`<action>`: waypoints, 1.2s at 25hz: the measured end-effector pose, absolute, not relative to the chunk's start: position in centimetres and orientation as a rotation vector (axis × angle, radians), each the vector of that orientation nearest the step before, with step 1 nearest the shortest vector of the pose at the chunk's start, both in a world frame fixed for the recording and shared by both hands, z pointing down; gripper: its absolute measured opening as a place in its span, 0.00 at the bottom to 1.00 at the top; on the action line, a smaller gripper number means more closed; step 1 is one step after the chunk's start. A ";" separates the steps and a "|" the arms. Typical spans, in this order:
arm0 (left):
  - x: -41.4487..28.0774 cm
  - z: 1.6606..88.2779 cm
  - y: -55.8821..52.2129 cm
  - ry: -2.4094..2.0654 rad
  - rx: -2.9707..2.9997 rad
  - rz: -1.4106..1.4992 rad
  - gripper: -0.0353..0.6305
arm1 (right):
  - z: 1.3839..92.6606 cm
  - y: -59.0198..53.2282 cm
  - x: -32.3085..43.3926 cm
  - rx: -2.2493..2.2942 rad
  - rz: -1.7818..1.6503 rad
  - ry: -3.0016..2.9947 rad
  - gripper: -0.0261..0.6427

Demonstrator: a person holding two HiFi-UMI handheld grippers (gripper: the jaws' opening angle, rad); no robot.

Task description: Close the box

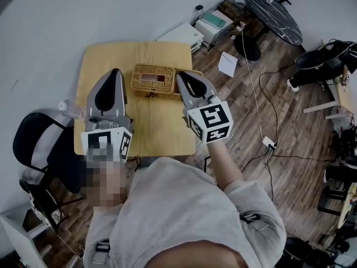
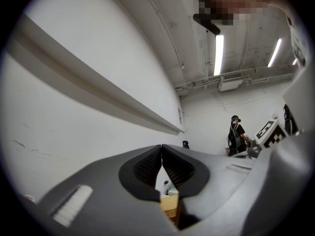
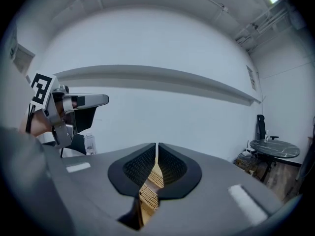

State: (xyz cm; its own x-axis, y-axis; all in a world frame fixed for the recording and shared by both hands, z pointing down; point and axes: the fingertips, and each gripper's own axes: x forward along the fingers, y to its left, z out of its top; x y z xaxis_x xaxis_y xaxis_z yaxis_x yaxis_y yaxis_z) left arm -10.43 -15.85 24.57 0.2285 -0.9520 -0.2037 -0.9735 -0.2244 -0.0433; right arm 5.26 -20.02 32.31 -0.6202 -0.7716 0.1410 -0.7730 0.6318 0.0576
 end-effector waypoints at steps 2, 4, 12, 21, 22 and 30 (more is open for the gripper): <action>-10.0 24.4 -15.2 1.847 -2.327 0.203 0.14 | 31.6 -19.5 5.7 1.290 -0.006 -2.704 0.07; -9.5 24.4 -14.6 1.850 -2.322 0.207 0.14 | 31.1 -18.9 6.2 1.294 -0.024 -2.710 0.07; -8.0 23.8 -12.5 1.856 -2.300 0.217 0.14 | 28.7 -16.7 8.3 1.340 -0.116 -2.725 0.07; -6.5 23.2 -10.2 1.859 -2.283 0.225 0.14 | 26.5 -14.3 11.0 1.419 -0.196 -2.725 0.07; -6.5 23.2 -10.0 1.861 -2.281 0.225 0.14 | 26.3 -14.1 11.2 1.425 -0.198 -2.726 0.07; -5.8 23.1 -8.2 1.868 -2.275 0.233 0.14 | 25.8 -12.3 13.0 1.489 -0.216 -2.715 0.07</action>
